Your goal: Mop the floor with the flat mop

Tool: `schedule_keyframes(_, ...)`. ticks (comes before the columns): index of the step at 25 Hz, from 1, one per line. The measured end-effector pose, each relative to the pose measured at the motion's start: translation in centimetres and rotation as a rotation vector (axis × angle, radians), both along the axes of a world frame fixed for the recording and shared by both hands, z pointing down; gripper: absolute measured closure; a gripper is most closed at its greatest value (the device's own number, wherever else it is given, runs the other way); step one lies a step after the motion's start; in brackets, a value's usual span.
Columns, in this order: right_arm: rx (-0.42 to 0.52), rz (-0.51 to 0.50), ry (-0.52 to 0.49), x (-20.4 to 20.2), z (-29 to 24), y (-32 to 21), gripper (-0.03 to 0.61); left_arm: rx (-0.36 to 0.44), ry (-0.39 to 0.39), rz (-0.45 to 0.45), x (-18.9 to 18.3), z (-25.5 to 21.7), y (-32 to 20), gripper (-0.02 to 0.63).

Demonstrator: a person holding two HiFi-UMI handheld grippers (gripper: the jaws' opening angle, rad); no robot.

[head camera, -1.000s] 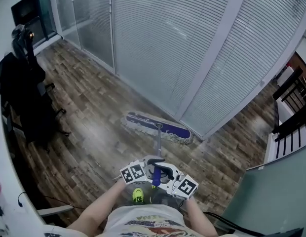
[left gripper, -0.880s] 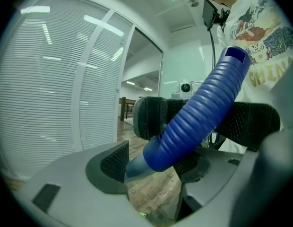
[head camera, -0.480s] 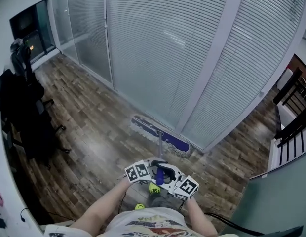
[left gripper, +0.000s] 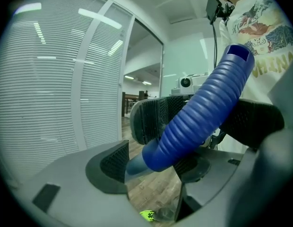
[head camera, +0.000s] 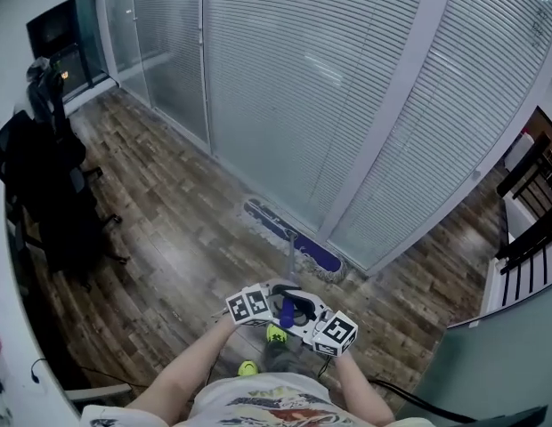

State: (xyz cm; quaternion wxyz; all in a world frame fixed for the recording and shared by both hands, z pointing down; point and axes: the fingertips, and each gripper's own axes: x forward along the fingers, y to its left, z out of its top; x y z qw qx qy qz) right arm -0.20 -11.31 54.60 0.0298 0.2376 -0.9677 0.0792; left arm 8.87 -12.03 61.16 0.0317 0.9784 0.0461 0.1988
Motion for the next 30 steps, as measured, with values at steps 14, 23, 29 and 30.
schedule_keyframes(14,0.005,-0.123,0.004,-8.7,-0.1,18.4,0.324,0.0,0.016,-0.102,-8.6,-0.2,17.5,0.368)
schedule_keyframes(23,0.024,-0.223,-0.018,-7.5,-0.3,32.9,0.324,0.007,-0.006,-0.205,-7.8,-0.3,31.1,0.368)
schedule_keyframes(29,0.067,-0.295,-0.021,-7.0,-0.4,42.9,0.324,0.032,-0.056,-0.223,-7.4,-0.2,40.8,0.368)
schedule_keyframes(30,0.082,-0.31,-0.015,-7.1,-0.6,44.3,0.324,0.033,-0.064,-0.223,-7.6,-0.4,42.1,0.368)
